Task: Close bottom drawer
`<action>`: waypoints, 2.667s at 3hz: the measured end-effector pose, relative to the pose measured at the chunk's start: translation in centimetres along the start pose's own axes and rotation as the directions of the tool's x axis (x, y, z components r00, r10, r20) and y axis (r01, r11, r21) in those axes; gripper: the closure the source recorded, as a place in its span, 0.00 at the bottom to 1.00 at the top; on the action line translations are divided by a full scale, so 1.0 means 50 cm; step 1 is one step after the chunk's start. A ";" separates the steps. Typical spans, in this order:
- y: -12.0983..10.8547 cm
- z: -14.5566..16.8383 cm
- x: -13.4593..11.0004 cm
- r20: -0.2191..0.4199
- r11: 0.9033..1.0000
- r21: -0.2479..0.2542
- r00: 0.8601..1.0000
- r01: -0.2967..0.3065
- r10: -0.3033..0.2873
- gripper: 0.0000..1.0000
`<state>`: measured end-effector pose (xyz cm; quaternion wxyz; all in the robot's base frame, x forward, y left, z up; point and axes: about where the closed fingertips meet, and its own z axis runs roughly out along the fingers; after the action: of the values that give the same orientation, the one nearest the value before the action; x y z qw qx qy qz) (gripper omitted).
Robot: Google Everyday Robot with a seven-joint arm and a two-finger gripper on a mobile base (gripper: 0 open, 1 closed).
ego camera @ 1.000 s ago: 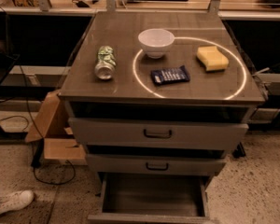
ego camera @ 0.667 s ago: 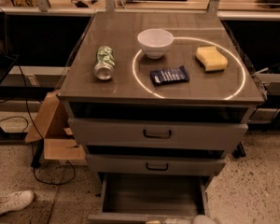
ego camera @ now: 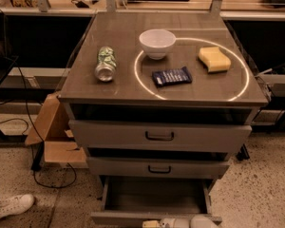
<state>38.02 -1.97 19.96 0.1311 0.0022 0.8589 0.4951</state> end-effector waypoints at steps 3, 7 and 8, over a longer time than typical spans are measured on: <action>0.013 0.071 -0.002 0.001 0.999 -0.035 1.000 -0.002 0.002 1.00; 0.035 0.141 -0.065 0.054 0.998 -0.053 0.998 0.038 -0.035 1.00; 0.045 0.155 -0.084 0.075 0.997 -0.062 0.996 0.053 -0.049 1.00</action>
Offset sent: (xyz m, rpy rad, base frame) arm 0.0079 0.0346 -0.0128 0.0319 0.0034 0.0129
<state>43.56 5.23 19.13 0.1751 -0.0057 0.8371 0.5183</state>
